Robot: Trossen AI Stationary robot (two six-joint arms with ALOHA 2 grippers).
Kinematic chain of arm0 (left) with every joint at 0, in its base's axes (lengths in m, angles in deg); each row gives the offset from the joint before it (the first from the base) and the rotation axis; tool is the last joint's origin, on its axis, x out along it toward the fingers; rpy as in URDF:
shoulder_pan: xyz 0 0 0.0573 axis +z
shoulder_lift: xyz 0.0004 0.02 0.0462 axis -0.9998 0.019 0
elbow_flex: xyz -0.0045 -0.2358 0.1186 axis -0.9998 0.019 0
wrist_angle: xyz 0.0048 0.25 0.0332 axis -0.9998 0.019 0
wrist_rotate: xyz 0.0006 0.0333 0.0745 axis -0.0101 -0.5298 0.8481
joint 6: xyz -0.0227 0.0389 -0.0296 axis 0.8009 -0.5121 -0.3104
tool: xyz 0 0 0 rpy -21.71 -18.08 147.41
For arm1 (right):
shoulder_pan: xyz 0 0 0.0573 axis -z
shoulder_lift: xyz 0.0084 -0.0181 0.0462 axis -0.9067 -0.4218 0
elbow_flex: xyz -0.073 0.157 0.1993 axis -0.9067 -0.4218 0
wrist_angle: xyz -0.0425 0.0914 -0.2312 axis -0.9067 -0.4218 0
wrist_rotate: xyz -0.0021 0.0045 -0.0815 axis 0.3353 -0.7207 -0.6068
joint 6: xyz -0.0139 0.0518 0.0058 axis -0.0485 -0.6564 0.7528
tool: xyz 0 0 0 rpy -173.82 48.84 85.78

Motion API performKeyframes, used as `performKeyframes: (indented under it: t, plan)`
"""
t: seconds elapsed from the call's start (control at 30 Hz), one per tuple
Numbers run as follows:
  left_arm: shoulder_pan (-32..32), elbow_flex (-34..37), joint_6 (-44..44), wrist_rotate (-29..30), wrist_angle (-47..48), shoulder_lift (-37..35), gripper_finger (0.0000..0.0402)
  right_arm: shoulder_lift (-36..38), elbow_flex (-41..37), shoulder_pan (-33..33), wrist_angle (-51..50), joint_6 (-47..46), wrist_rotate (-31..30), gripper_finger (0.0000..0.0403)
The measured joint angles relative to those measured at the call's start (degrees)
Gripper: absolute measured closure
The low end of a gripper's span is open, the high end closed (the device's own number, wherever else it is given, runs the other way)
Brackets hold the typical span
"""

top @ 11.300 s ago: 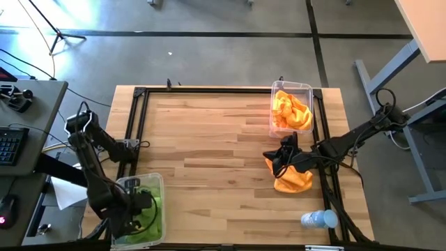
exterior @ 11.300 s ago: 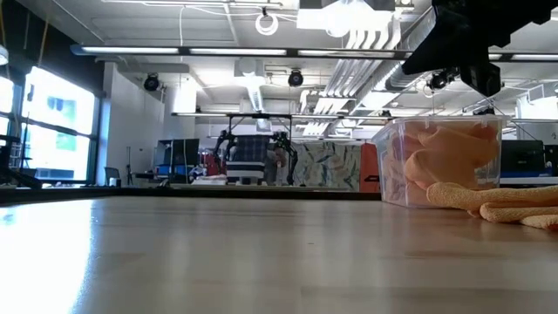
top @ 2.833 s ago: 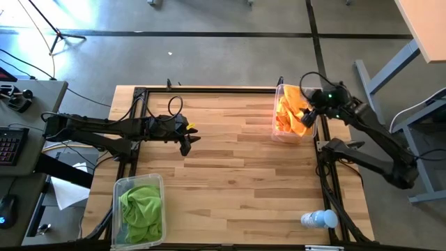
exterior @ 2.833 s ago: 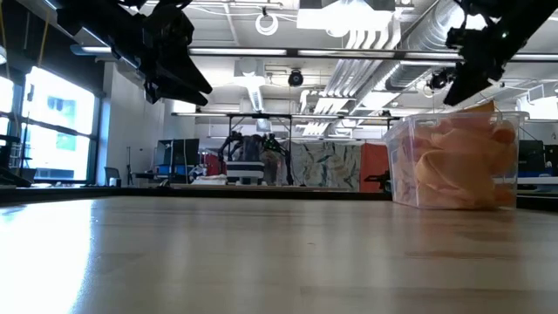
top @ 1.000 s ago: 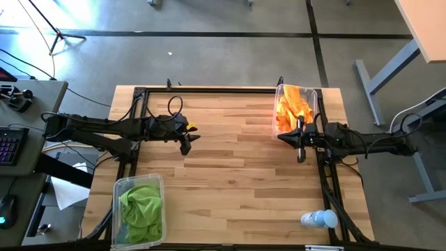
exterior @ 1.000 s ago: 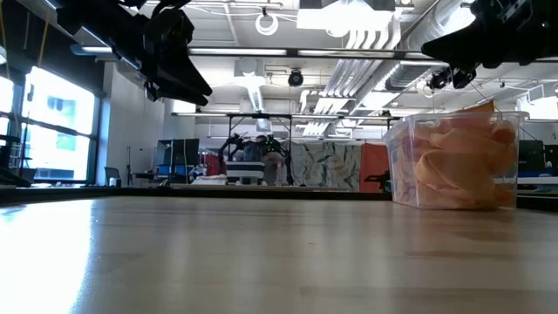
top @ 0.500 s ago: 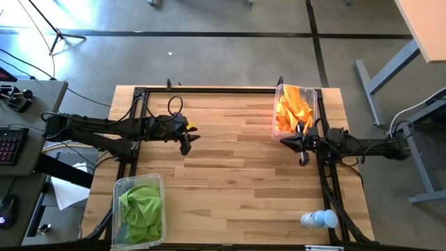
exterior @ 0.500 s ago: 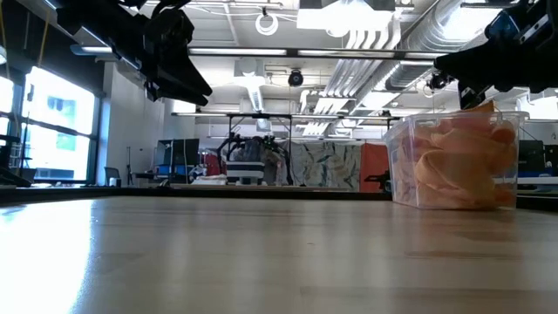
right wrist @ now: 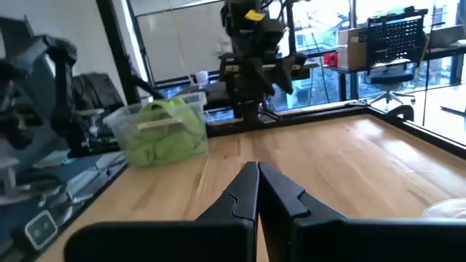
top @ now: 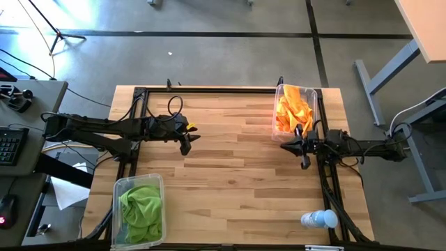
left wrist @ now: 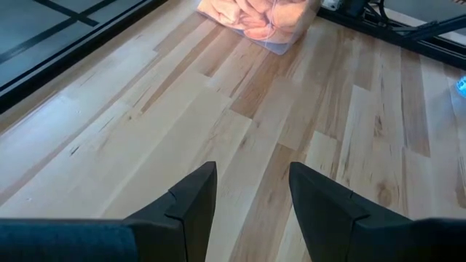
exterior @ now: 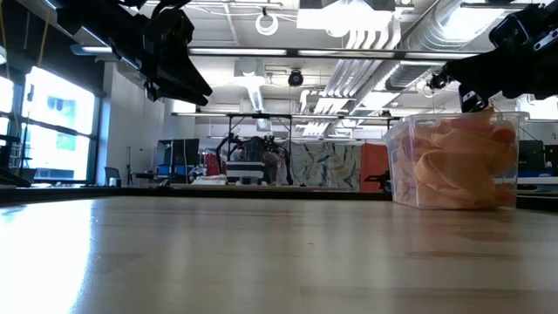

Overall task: Sort microfiber towel by color & place in baskets
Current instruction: Return to Home Position

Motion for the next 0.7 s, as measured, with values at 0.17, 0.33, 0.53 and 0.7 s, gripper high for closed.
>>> performKeyframes:
  t: [0.17,0.33,0.53,0.7]
  plan:
    - [0.0,0.0,-1.5,0.0,0.0,0.0,0.0241,-0.9,0.2,0.0,-2.5,6.3,0.3,0.0403]
    - [0.0,0.0,-3.0,0.0,0.0,0.0,0.0241,-1.2,0.1,0.0,-3.3,13.5,0.1,0.0403]
    - [0.0,0.0,-2.9,0.0,-0.1,0.0,0.0241,-1.2,0.1,0.0,-3.2,13.9,0.1,0.0403]
    - [-0.4,0.0,-7.0,0.1,-3.5,-0.1,0.0244,-1.2,0.1,0.0,-3.2,12.3,0.1,0.0403]
